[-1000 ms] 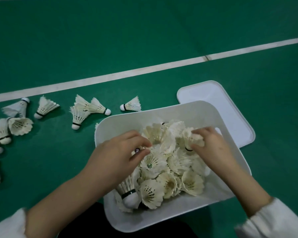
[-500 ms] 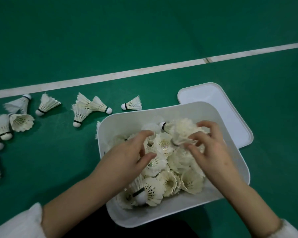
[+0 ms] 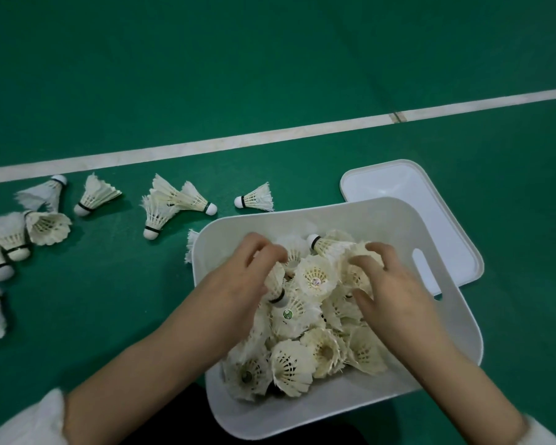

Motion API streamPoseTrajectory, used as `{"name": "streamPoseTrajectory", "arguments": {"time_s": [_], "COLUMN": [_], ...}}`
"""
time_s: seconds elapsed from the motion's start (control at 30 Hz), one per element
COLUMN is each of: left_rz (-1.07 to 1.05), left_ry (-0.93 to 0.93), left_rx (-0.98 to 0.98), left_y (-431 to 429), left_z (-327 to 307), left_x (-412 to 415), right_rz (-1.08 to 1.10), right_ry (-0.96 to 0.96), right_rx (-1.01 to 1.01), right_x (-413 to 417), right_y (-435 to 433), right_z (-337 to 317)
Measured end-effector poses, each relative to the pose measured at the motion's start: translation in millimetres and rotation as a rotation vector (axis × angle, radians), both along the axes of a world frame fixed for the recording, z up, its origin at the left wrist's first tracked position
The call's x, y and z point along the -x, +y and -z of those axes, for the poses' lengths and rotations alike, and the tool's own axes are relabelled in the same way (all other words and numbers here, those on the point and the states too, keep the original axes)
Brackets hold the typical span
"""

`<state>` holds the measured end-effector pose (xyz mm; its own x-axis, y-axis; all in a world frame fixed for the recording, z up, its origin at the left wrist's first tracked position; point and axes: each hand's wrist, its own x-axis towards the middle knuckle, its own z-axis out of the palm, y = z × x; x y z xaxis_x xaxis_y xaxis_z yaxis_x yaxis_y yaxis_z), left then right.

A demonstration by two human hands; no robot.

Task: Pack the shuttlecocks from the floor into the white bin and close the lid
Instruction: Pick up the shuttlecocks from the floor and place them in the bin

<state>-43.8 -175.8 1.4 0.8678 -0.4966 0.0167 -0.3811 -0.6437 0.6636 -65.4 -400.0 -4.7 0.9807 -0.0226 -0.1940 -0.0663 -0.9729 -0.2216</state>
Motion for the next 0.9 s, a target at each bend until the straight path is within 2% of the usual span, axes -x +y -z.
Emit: {"name": "streamPoseTrajectory", "arguments": {"time_s": [0.07,0.1,0.17,0.3,0.4,0.5,0.57,0.63,0.73,0.9], "left_rz": [-0.013,0.018,0.125,0.249,0.138,-0.133,-0.284,-0.380,-0.470,-0.440], "left_ry": [0.016,0.037,0.022,-0.097,-0.152,-0.106,-0.082,-0.035,0.050,0.142], "left_rx": [0.049,0.086,0.130,0.093,0.026,-0.004,-0.032,-0.105,-0.189,-0.291], "left_y": [-3,-5,-7,5,26,64,93,117,140,160], "left_z": [0,0,0,0,-6,-11,-5,6,31,79], "left_x": [0,-1,0,4,-2,-13,-21,-28,-35,-50], "right_rz": [-0.077,-0.148,-0.272,-0.313,-0.339,-0.277,-0.275,-0.343,-0.452,-0.448], "right_ry": [-0.102,-0.094,-0.019,-0.007,-0.057,-0.174,-0.245,-0.215,-0.077,-0.051], "right_rx": [-0.333,-0.458,-0.550,-0.443,-0.317,-0.254,-0.138,-0.002,0.124,0.127], "right_x": [7,9,11,2,-13,-34,-49,-61,-62,-61], "right_y": [16,26,42,49,44,42,42,47,60,70], "right_z": [-18,-23,-21,-7,-14,-25,-22,-9,16,31]}}
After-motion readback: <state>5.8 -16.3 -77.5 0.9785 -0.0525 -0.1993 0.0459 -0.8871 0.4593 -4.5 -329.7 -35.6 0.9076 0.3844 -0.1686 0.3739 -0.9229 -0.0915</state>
